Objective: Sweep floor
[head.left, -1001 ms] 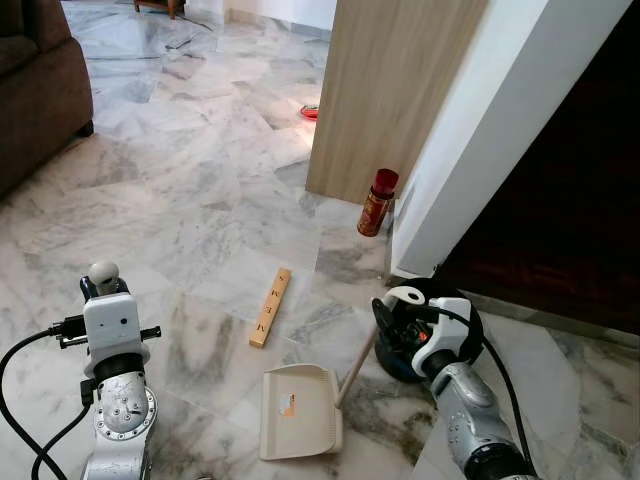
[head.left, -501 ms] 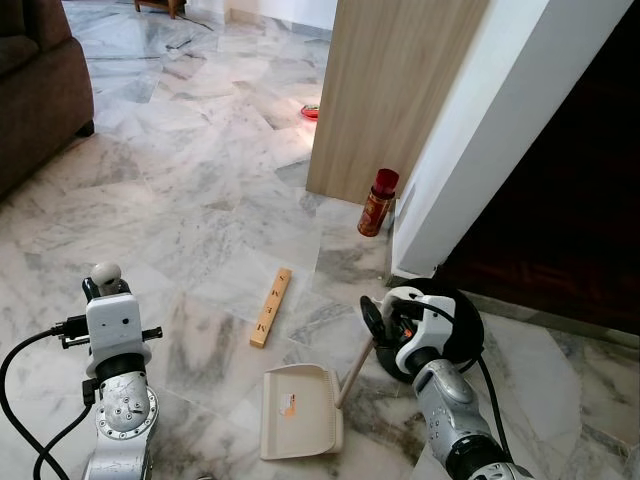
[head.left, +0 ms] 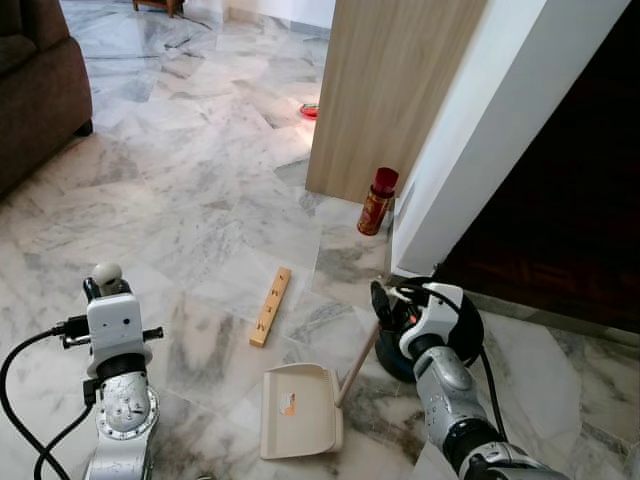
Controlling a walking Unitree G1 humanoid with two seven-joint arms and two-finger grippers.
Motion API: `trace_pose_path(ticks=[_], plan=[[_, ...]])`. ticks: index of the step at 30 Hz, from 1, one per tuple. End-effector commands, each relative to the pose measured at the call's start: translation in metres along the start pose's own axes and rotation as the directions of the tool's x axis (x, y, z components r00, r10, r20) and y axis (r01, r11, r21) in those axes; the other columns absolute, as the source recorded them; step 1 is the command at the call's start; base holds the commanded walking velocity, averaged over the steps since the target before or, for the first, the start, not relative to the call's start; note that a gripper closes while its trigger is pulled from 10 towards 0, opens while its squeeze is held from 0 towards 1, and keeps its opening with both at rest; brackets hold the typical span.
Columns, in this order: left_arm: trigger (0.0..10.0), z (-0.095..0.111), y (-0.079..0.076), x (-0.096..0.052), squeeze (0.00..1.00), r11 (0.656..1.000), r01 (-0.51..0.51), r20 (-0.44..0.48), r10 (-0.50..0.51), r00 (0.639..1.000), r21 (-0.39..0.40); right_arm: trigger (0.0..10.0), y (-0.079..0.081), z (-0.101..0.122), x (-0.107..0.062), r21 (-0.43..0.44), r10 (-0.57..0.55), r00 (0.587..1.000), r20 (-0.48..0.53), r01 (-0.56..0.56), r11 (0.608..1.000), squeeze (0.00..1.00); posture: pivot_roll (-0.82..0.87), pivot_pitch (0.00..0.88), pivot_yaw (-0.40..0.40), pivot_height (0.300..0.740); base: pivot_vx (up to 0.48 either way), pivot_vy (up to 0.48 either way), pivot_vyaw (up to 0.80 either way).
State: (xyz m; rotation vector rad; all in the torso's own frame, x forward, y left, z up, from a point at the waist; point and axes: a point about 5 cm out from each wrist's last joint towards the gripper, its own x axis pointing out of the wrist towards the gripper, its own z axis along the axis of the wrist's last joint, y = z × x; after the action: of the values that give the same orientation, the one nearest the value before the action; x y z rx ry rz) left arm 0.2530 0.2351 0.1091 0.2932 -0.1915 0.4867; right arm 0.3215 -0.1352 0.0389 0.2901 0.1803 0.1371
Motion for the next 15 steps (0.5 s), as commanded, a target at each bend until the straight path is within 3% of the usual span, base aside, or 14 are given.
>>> trace_pose_path(ticks=[1, 15], plan=[[10.0, 0.0109, -0.0005, 0.0017, 0.0, 1.0, 0.001, 0.058, -0.001, 0.998, -0.003, 10.0, -0.0045, -0.0018, -0.0013, -0.004, -0.02, 1.0, -0.013, 0.02, 1.0, 0.0, 0.17, 0.128, -0.143, 0.74, 0.0, 0.0, 0.0], [10.0, 0.0112, 0.0003, 0.0001, 0.0, 1.0, 0.007, 0.056, -0.007, 0.998, 0.001, 10.0, 0.0007, -0.0074, -0.0012, -0.016, -0.035, 0.999, -0.036, 0.034, 0.999, 0.0, 0.17, 0.145, -0.142, 0.74, 0.0, 0.0, 0.0]])
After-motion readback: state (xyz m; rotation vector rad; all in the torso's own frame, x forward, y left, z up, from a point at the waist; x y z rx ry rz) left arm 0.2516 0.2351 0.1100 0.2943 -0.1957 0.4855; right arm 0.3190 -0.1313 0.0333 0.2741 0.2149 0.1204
